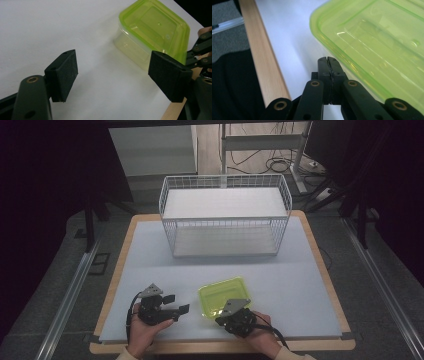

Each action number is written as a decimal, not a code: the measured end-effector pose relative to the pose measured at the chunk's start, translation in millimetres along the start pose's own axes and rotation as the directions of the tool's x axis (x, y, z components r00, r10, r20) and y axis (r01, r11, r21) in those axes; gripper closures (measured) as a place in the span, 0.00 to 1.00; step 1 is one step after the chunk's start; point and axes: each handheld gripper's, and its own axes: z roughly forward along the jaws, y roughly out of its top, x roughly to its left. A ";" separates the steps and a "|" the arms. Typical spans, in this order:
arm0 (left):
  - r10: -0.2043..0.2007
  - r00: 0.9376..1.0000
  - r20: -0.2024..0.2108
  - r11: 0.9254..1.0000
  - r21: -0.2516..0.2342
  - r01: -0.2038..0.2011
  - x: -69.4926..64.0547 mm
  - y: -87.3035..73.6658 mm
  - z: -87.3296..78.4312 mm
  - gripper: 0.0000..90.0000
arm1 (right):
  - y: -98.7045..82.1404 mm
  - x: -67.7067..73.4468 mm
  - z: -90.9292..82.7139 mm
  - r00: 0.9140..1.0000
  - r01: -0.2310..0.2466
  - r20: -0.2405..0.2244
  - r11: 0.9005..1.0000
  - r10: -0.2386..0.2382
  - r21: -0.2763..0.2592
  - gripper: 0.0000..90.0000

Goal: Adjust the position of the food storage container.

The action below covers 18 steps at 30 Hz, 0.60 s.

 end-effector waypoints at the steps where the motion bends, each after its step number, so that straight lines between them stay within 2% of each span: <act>1: -0.001 1.000 0.000 1.000 -0.001 0.001 0.3 0.0 -0.4 0.26 | 2.1 0.5 2.7 1.000 -0.005 0.002 1.000 0.005 -0.005 1.00; 7: -0.001 1.000 0.001 1.000 -0.002 0.001 1.0 0.0 -1.0 0.26 | 11.3 0.9 13.9 0.999 -0.032 0.023 0.999 0.033 -0.016 1.00; 11: -0.002 1.000 -0.001 1.000 -0.003 0.002 1.1 0.1 -1.5 0.26 | 12.5 2.0 14.8 0.999 -0.035 0.016 0.999 0.035 -0.022 1.00; 16: -0.010 1.000 0.001 1.000 -0.011 0.010 1.4 0.1 -2.9 0.26 | 10.1 3.7 0.0 0.998 -0.052 -0.028 0.997 0.051 -0.058 1.00; 18: -0.010 1.000 0.002 1.000 -0.013 0.010 1.7 0.1 -3.3 0.26 | 7.2 4.6 -15.8 0.998 -0.060 -0.039 0.994 0.056 -0.092 1.00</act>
